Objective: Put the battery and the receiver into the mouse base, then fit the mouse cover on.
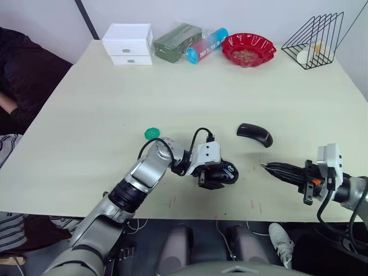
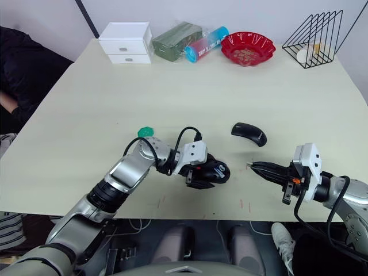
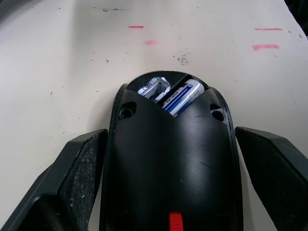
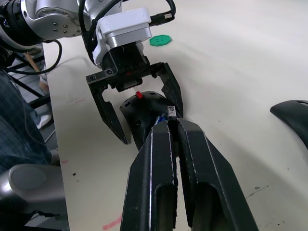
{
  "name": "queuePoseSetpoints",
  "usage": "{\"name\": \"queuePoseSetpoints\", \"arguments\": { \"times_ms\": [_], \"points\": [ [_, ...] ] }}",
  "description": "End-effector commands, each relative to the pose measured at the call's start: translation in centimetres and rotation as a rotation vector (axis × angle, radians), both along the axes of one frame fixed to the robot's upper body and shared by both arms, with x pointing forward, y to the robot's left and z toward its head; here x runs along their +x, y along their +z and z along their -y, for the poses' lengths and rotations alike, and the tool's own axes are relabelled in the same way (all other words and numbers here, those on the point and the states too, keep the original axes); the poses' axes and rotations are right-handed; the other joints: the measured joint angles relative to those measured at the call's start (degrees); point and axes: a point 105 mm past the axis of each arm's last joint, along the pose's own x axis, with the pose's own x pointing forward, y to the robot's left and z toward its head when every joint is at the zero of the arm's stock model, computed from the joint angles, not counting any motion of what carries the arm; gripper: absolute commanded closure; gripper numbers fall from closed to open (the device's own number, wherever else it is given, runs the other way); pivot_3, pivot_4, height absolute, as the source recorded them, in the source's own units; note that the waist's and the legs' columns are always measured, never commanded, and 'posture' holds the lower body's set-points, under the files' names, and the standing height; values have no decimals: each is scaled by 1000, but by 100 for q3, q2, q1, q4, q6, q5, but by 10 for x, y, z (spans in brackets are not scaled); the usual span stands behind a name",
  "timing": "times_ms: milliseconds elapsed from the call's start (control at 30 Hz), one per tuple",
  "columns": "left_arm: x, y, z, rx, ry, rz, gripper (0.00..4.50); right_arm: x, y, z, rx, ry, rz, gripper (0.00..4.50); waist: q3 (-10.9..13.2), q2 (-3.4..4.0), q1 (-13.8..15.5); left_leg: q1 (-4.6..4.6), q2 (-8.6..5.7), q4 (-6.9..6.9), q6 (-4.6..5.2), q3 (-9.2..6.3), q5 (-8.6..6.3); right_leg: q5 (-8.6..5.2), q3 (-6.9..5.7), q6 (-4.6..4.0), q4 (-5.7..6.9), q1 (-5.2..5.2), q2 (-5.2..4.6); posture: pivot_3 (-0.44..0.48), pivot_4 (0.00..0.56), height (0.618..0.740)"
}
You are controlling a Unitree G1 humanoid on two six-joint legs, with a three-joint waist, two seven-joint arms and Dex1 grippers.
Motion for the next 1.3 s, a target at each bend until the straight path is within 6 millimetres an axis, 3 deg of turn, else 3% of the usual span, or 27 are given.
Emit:
{"name": "queuePoseSetpoints", "arguments": {
  "times_ms": [33,67,233,567,800,1000,1300],
  "points": [
    [-2,-1,2,-4,-7,-12,1148,1,8,2,-4,-9,48,4500,0,0,10,0,0,0,0,0,0,0,0,0,0,0,0,0,150,740],
    [-2,-1,2,-4,-7,-12,1553,1,8,2,-5,-9,48,4500,-1,1,13,0,0,0,0,0,0,0,0,0,0,0,0,0,150,740],
    [3,-2,1,-6,23,-1,1547,1,7,-1,-32,-7,41,4500,-5,7,18,2,0,0,0,0,0,0,0,0,0,3,0,0,150,740],
    [15,14,11,-13,125,39,1547,16,14,-20,-272,-1,-111,4500,-8,13,16,0,-1,8,0,-2,0,0,-2,0,2,4,-1,0,150,740],
    [11,4,11,31,135,22,1547,23,21,-33,-395,23,-262,4500,-7,13,14,-2,0,7,0,-6,0,0,-5,-2,2,2,0,0,150,740],
    [10,-2,12,55,112,44,1547,42,28,-43,-548,-42,-453,4500,-10,19,-63,2,0,10,1,2,0,2,5,-3,9,0,-2,0,150,740],
    [14,-3,18,40,114,48,1547,59,38,-49,-632,-62,-542,4500,-11,19,25,-12,-4,8,1,-2,0,2,-9,-3,-3,-3,-13,0,150,740]
  ]
}}
